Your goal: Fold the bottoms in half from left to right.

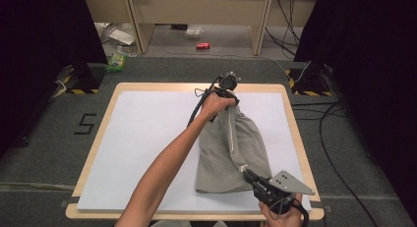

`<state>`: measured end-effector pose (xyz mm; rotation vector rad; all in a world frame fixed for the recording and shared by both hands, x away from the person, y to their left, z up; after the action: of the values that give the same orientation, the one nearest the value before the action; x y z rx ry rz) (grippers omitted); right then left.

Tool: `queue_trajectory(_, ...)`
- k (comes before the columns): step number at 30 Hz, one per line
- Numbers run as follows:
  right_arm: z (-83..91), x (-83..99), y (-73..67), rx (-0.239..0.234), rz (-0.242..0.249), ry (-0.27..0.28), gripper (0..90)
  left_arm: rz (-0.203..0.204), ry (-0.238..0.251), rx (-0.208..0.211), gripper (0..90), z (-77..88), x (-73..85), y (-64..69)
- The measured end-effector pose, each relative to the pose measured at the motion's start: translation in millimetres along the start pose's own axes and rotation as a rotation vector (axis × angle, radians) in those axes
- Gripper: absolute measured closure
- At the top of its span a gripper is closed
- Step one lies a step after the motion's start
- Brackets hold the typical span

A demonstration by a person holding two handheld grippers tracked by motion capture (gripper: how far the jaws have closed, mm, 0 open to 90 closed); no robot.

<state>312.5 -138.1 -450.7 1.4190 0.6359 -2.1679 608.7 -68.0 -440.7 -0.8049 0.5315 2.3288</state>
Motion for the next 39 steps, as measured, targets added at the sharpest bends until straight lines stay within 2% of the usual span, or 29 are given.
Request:
queue_trajectory(9, 9.4, 13.6, 17.5, 0.039, -0.026, -0.009, 85.8, 0.012, 0.001, 0.013, 85.4, -18.8, 1.8, 11.1)
queue_trajectory(16, 13.8, 19.5, 23.7, 0.058, -0.038, -0.016, 85.8, 0.03, 0.025, 0.038, 83.8, -22.5, -2.1, 17.4)
queue_trajectory(21, 19.2, 23.3, 29.1, 0.08, -0.043, -0.018, 85.8, 0.017, 0.026, 0.042, 80.5, -22.0, -1.8, 18.0)
queue_trajectory(26, 27.3, 30.8, 41.5, 0.12, -0.06, -0.024, 85.9, 0.012, 0.027, 0.033, 77.1, -14.8, -0.8, 10.5)
queue_trajectory(31, 34.3, 40.8, 55.8, 0.155, -0.084, -0.039, 85.9, 0.015, 0.023, 0.017, 74.5, -6.0, 4.5, -5.0)
queue_trajectory(36, 33.6, 58.9, 68.7, 0.181, -0.107, -0.099, 85.7, 0.022, 0.015, -0.002, 72.3, 3.4, 13.6, -24.2)
queue_trajectory(39, 31.5, 67.6, 74.9, 0.199, -0.117, -0.14, 81.8, 0.032, 0.016, -0.005, 69.6, 9.2, 18.0, -33.2)
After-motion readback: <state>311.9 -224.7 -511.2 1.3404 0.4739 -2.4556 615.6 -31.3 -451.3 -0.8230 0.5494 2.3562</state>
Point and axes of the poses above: each handheld gripper's, and its own axes: z roughly backward along the jaws, x roughly out of its underside, y roughly to its right, the point moved 8 cm from there along -z, roughly forward along the jaws
